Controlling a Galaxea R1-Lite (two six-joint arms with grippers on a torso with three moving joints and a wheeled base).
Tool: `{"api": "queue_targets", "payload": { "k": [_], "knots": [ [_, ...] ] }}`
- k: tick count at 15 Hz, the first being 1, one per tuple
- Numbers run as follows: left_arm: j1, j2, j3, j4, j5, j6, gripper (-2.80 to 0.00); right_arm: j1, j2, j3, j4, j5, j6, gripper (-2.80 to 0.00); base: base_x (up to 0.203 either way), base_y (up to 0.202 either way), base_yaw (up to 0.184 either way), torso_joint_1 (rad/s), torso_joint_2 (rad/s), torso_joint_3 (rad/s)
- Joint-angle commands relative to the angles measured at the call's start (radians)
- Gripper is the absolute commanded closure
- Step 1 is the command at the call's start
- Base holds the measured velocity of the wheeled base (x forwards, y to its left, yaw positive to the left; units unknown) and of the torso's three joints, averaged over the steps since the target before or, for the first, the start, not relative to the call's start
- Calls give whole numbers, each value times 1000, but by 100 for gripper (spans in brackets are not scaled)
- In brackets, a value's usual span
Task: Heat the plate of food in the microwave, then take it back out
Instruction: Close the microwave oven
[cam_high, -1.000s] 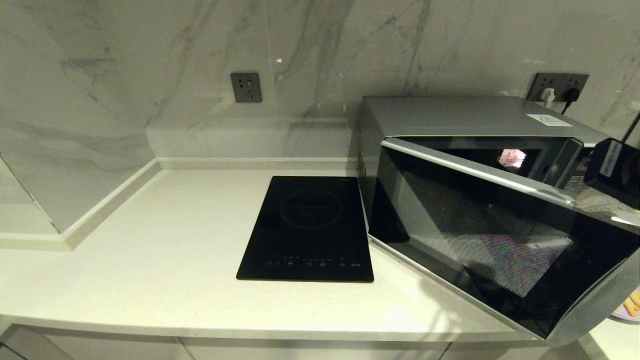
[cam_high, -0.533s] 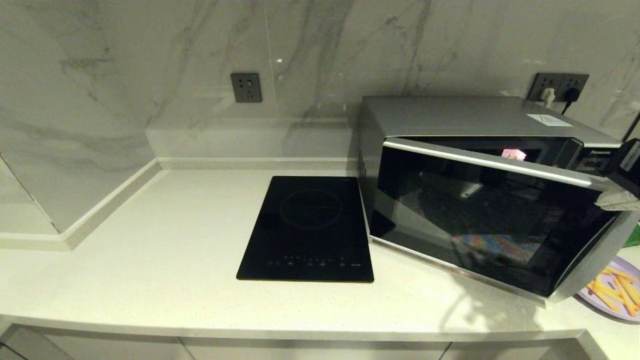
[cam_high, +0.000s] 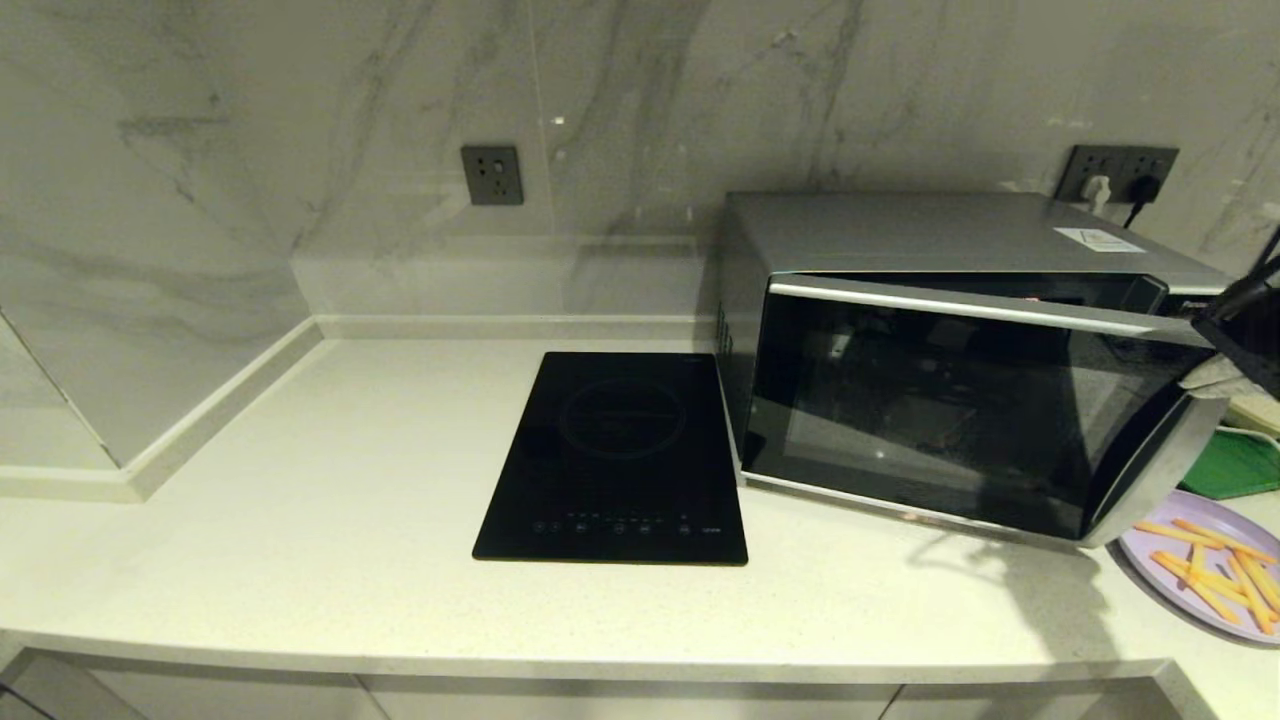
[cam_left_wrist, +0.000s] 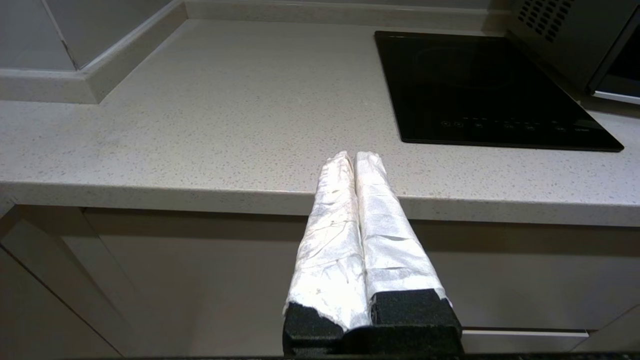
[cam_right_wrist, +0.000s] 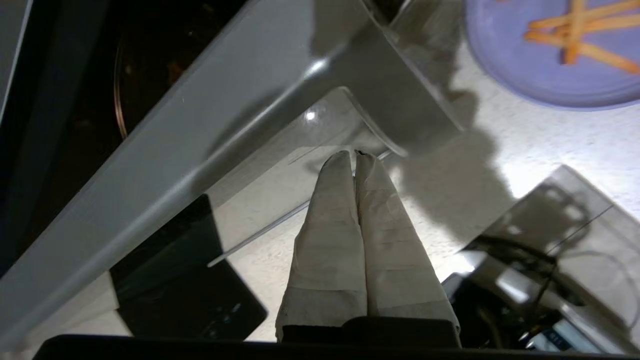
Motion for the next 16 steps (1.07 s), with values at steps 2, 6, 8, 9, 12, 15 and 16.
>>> {"api": "queue_targets", "payload": {
  "k": [2,6,8,9,12,15,16],
  "knots": [
    [0,0,0,-1,0,-2,0,-42,80,-31,-34,72,0,0,0,0,0,0,0,0],
    [0,0,0,-1,0,-1,0,-52,124,-48,-106,78,-20,0,0,0,0,0,0,0],
    [0,0,0,-1,0,-1,0,-69,137,-50,-153,78,-21,0,0,0,0,0,0,0],
    [0,0,0,-1,0,-1,0,-70,139,-53,-159,78,-24,0,0,0,0,0,0,0],
    [0,0,0,-1,0,-2,0,-73,148,-51,-208,83,-37,0,0,0,0,0,0,0],
    [0,0,0,-1,0,0,0,-71,158,-52,-267,98,-67,0,0,0,0,0,0,0],
    [0,0,0,-1,0,0,0,-71,158,-54,-274,124,-78,0,0,0,0,0,0,0]
  ]
}}
